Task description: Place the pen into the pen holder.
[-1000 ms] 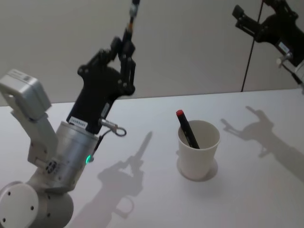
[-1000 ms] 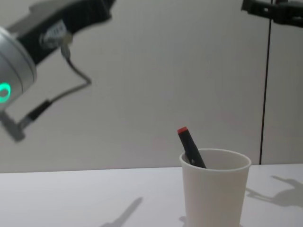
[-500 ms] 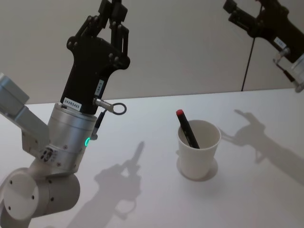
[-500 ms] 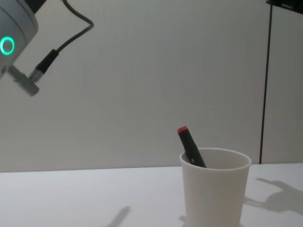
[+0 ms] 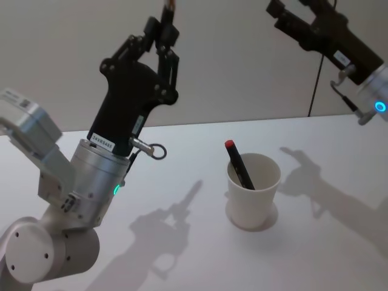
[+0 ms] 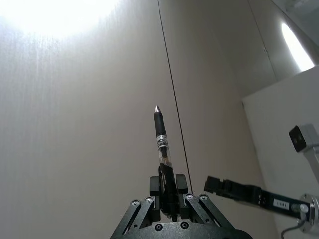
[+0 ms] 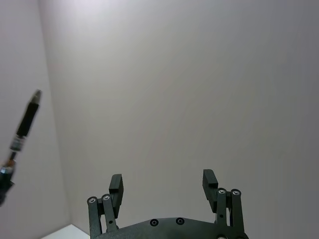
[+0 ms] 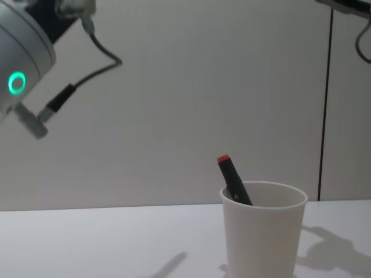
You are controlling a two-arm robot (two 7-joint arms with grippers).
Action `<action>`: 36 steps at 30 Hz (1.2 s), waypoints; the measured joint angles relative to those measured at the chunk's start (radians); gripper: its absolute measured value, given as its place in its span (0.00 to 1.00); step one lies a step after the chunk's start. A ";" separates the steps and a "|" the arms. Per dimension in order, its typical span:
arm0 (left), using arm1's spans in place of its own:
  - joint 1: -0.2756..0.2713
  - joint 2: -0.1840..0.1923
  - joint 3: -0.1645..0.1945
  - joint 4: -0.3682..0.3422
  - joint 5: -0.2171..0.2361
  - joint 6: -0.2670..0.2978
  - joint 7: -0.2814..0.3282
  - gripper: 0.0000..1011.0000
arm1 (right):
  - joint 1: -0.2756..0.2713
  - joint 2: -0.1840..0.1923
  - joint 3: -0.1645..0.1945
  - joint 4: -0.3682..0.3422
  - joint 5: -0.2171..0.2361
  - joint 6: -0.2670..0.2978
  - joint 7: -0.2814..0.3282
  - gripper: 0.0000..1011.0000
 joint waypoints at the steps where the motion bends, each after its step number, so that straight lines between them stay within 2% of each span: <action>1: 0.001 0.001 0.000 0.001 0.007 0.002 -0.001 0.19 | 0.000 -0.001 -0.001 -0.001 0.006 0.003 0.004 0.99; 8: 0.013 0.013 0.002 0.012 0.080 0.029 -0.008 0.19 | 0.002 -0.021 -0.017 -0.017 0.071 0.035 0.039 0.99; 15: 0.027 0.026 0.007 0.022 0.174 0.061 -0.011 0.19 | 0.007 -0.044 -0.036 -0.034 0.150 0.076 0.080 0.99; 17: 0.028 0.027 0.008 0.023 0.183 0.064 -0.011 0.19 | 0.007 -0.049 -0.041 -0.037 0.167 0.085 0.088 0.99; 19: 0.033 0.031 0.010 0.027 0.225 0.080 -0.011 0.19 | 0.007 -0.055 -0.048 -0.042 0.191 0.099 0.099 0.99; 22: 0.037 0.034 0.012 0.029 0.251 0.090 -0.010 0.19 | 0.006 -0.064 -0.058 -0.050 0.226 0.119 0.113 0.99; 24: 0.041 0.037 0.015 0.032 0.284 0.101 -0.005 0.19 | 0.003 -0.069 -0.065 -0.056 0.253 0.135 0.121 0.99; 25: 0.041 0.037 0.015 0.032 0.284 0.101 -0.005 0.19 | 0.003 -0.069 -0.065 -0.056 0.253 0.135 0.121 0.99; 31: 0.050 0.042 0.017 0.034 0.331 0.120 0.009 0.19 | -0.018 -0.077 -0.086 -0.072 0.328 0.179 0.132 0.99; 36: 0.054 0.044 0.018 0.035 0.350 0.130 0.015 0.19 | -0.031 -0.076 -0.092 -0.082 0.365 0.186 0.129 0.99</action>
